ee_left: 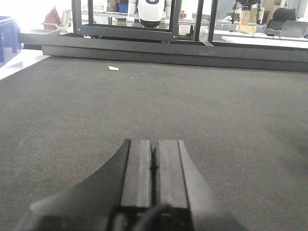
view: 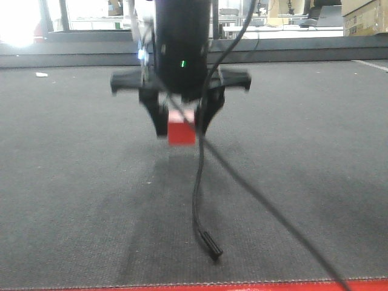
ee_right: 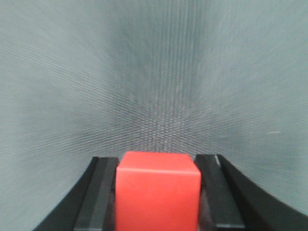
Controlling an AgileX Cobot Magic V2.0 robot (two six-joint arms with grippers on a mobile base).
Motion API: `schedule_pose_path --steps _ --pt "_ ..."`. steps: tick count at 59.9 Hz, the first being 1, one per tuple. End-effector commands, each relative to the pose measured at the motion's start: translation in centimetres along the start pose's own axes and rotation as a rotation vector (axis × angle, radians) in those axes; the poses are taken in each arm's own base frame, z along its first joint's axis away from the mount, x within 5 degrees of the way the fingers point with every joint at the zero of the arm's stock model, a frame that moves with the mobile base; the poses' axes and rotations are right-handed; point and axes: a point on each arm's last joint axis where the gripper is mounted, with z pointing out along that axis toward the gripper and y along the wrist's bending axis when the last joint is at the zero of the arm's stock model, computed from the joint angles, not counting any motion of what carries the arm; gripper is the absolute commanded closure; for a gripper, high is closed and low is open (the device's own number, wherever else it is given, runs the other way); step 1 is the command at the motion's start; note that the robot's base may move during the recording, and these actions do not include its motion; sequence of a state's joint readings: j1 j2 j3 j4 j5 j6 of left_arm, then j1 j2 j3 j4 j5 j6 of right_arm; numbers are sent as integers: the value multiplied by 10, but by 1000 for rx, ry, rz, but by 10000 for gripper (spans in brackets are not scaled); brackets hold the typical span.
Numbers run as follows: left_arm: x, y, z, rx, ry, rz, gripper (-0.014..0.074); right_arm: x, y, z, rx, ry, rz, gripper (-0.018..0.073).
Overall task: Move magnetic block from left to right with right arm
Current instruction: 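Close the right gripper on the red cube and lift it, then raise the held red cube clear of the table with the right gripper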
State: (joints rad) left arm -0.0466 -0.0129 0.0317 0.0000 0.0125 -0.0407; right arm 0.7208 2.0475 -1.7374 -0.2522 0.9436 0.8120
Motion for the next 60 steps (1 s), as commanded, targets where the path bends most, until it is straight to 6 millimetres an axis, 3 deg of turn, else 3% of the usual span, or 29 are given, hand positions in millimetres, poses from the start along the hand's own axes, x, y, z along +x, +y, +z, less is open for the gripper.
schedule_pose_path --steps 1,13,27,44,60 --pt "-6 0 -1 7 -95 -7 713 -28 -12 -67 -81 -174 -18 367" --pt "-6 0 -1 7 -95 -7 713 -36 -51 -128 -99 -284 -48 367" --pt "-6 0 -1 7 -95 -7 713 -12 -125 -160 -36 -337 -36 367" --pt "-6 0 -1 7 -95 -7 713 61 -205 -184 32 -424 -51 367" --pt "-6 0 -1 7 -95 -7 713 139 -236 -203 28 -546 -71 367"
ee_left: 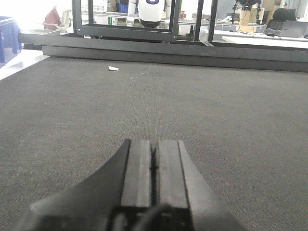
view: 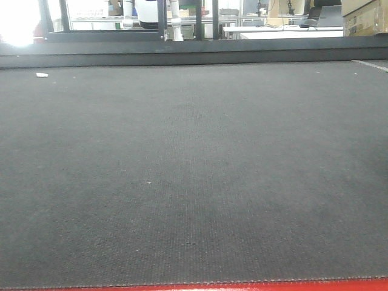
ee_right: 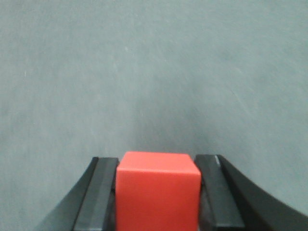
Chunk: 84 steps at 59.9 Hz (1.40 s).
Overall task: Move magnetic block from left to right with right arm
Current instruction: 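Raise the held red cube clear of the table with the right gripper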
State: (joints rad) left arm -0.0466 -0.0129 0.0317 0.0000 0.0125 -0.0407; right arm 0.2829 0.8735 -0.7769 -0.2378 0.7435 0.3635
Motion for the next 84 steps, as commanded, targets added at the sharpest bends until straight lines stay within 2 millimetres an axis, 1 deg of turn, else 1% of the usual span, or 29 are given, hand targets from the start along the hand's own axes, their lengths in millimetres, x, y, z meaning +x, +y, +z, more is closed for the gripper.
schedule_pose_path --steps 1,8,22,27,35,44,84 --pt "-6 0 -1 7 -95 -7 713 4 -5 -25 -34 -167 -15 367" --pt "-6 0 -1 7 -95 -7 713 24 -12 -50 -50 -265 -1 367" --pt "-6 0 -1 7 -95 -7 713 47 -25 -101 -70 -496 -31 367" --pt "-6 0 -1 7 -95 -7 713 55 -29 -117 -76 -570 -30 367" --pt "-6 0 -1 7 -95 -7 713 65 -33 -131 -86 -647 -17 367" --pt "-6 0 -1 7 -95 -7 712 67 -34 -137 -94 -690 -13 367" --pt "-6 0 -1 7 -95 -7 713 67 -34 -137 -93 -688 -13 367"
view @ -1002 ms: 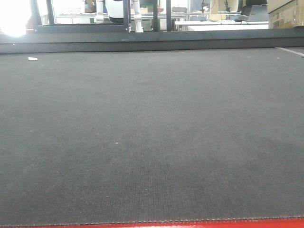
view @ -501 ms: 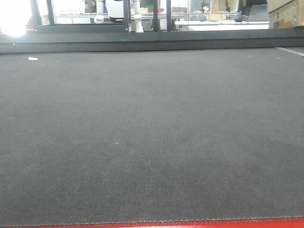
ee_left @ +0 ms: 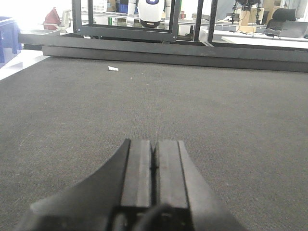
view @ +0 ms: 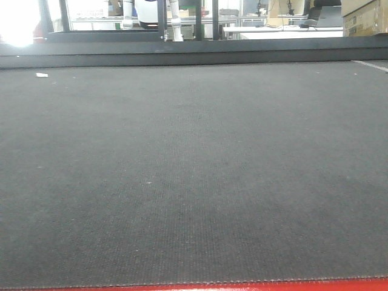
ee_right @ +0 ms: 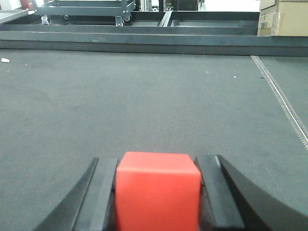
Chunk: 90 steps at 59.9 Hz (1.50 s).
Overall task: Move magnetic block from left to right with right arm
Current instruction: 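Raise the held red cube clear of the table with the right gripper, then drive the base away from the table holding the cube in the right gripper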
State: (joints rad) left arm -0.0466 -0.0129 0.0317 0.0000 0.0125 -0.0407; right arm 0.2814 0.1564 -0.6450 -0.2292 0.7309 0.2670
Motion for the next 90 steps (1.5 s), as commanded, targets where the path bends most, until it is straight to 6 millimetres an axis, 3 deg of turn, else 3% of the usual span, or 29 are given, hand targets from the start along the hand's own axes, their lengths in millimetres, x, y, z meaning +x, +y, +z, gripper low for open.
schedule_pose_path --steps 1,90 --pt "-6 0 -1 7 -95 -7 713 -15 2 -2 -10 -104 -20 367" --pt "-6 -1 -1 14 -95 -8 713 -15 2 -2 -10 -104 -20 367"
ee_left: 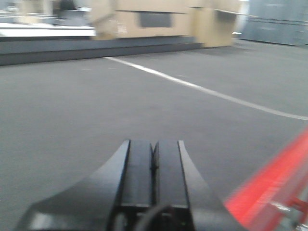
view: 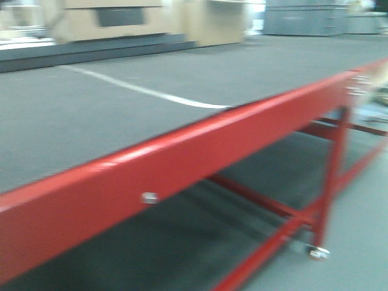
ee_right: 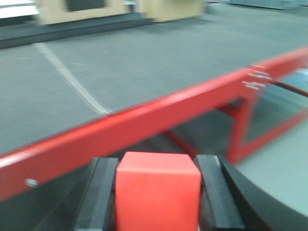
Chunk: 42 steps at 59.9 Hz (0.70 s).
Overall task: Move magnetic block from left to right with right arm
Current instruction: 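Drive the base away from the table holding the cube in the right gripper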
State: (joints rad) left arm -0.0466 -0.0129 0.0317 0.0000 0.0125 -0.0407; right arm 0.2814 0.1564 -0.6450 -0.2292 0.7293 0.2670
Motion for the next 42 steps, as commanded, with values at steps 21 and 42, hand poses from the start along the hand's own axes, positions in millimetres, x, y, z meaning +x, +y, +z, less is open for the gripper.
schedule_pose_path --steps 21,42 --pt "-6 0 -1 7 -95 -7 713 -15 2 -2 -10 -103 -20 367" --pt "-6 0 -1 7 -95 -7 713 -15 2 -2 -10 -103 -20 367"
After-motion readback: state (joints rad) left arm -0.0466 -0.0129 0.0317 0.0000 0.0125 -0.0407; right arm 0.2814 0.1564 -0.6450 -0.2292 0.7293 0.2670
